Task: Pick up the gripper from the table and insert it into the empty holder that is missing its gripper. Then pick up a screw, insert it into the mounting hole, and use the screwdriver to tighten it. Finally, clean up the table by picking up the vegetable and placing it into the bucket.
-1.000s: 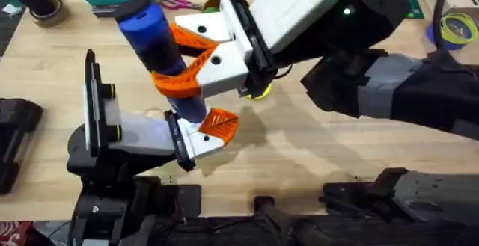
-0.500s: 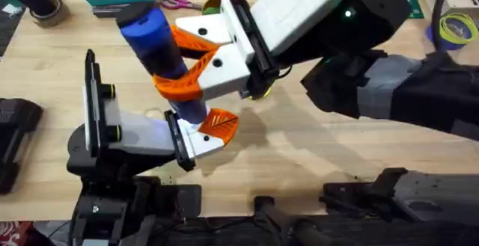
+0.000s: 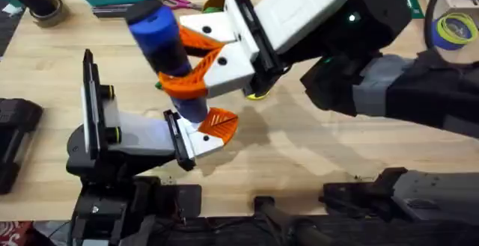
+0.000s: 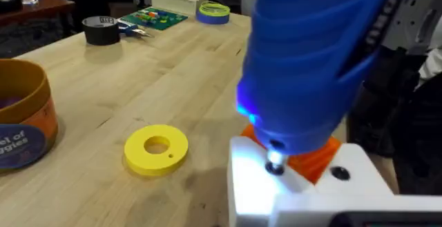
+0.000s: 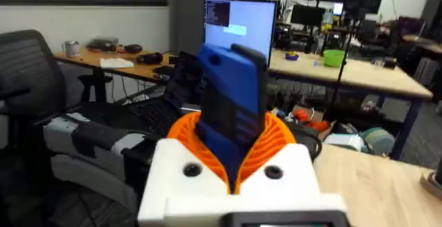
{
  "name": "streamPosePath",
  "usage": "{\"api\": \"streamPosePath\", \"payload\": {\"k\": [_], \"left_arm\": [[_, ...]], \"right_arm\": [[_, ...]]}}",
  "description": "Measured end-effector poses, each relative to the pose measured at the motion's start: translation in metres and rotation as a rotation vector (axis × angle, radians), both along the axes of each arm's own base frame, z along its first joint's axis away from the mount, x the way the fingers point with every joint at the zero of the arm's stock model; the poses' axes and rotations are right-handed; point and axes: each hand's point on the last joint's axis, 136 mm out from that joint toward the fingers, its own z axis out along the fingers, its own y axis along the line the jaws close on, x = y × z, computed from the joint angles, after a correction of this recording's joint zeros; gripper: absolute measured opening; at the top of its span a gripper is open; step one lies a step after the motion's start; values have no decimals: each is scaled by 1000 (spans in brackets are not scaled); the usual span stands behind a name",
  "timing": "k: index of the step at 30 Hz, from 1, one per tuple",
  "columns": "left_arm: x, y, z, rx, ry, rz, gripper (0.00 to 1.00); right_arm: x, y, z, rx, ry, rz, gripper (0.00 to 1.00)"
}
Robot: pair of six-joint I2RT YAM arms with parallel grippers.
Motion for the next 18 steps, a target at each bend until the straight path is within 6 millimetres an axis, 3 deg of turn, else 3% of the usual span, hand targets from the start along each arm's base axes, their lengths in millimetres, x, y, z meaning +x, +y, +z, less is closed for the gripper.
{"api": "streamPosePath", "payload": {"k": [4,9,12,14,18], "left_arm": [[0,0,0,0,0,2,12],[1,0,0,0,0,4,12],[1,0,0,0,0,4,12],[1,0,0,0,0,4,12],[1,0,0,0,0,5,12]], "right_arm": [[14,-8,20,-4,7,4,22],[40,-20,97,32,-54,-27,22],[43,-24,129,7,-73,-20,22],[38,-24,136,0,-90,-8,22],[34,-21,127,-36,-83,23,22]]}}
